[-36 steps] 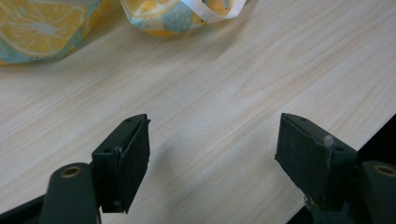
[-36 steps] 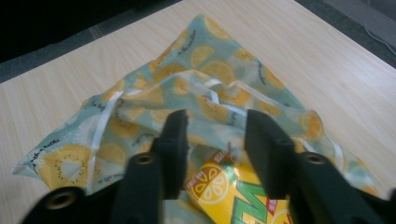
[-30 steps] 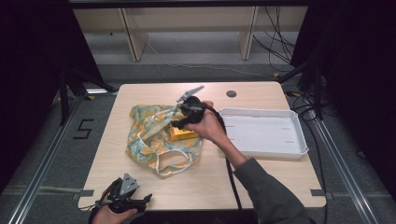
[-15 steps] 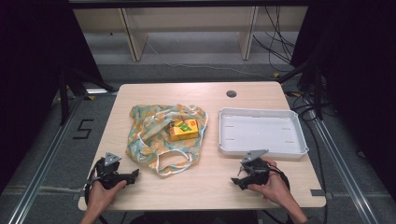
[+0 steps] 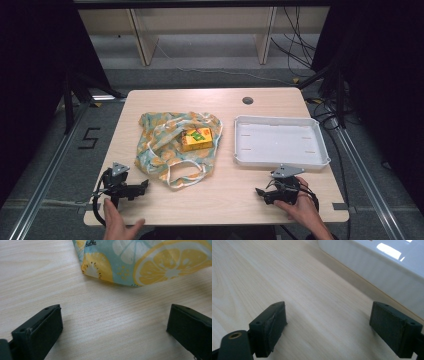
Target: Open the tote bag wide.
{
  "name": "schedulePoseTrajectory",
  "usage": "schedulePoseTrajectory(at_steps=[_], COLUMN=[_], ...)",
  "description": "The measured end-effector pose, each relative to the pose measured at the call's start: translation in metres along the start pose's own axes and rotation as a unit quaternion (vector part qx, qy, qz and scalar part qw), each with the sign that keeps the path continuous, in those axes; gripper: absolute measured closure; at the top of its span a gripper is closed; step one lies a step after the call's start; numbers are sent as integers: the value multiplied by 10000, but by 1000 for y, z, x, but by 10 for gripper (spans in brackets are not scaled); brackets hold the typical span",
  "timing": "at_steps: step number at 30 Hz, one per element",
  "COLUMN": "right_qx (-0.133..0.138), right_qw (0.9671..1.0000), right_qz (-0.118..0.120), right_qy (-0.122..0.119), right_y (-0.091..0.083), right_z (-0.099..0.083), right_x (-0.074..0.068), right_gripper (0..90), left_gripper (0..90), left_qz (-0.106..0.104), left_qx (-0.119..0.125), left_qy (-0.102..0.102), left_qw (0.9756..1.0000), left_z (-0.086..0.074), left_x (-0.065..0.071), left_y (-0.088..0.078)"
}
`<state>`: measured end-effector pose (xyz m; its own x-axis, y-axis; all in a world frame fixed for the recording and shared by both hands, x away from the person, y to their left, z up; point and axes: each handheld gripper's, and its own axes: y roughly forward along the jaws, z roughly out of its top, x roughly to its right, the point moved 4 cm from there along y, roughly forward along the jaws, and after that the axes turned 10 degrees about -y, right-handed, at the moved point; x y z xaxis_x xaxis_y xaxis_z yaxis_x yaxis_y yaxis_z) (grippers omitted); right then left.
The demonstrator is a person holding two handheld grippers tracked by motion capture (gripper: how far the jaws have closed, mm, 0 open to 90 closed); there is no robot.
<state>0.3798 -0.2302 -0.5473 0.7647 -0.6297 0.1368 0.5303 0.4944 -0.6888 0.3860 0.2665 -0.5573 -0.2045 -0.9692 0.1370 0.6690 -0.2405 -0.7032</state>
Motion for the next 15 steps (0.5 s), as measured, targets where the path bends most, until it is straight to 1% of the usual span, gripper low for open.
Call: schedulePoseTrajectory(at_steps=[3, 15], right_qx=[-16, -11], right_qw=[10000, 10000], right_qz=[34, 24], right_qy=[18, -22], right_y=[0, 0], right_z=[0, 0], right_x=[-1, -1], right_gripper=[134, 129], left_gripper=[0, 0], left_qz=[3, 2], left_qx=[-7, -5], left_qy=[10, 7], left_qw=[10000, 10000], left_z=[0, 0], left_x=[0, 0], left_y=[0, 0])
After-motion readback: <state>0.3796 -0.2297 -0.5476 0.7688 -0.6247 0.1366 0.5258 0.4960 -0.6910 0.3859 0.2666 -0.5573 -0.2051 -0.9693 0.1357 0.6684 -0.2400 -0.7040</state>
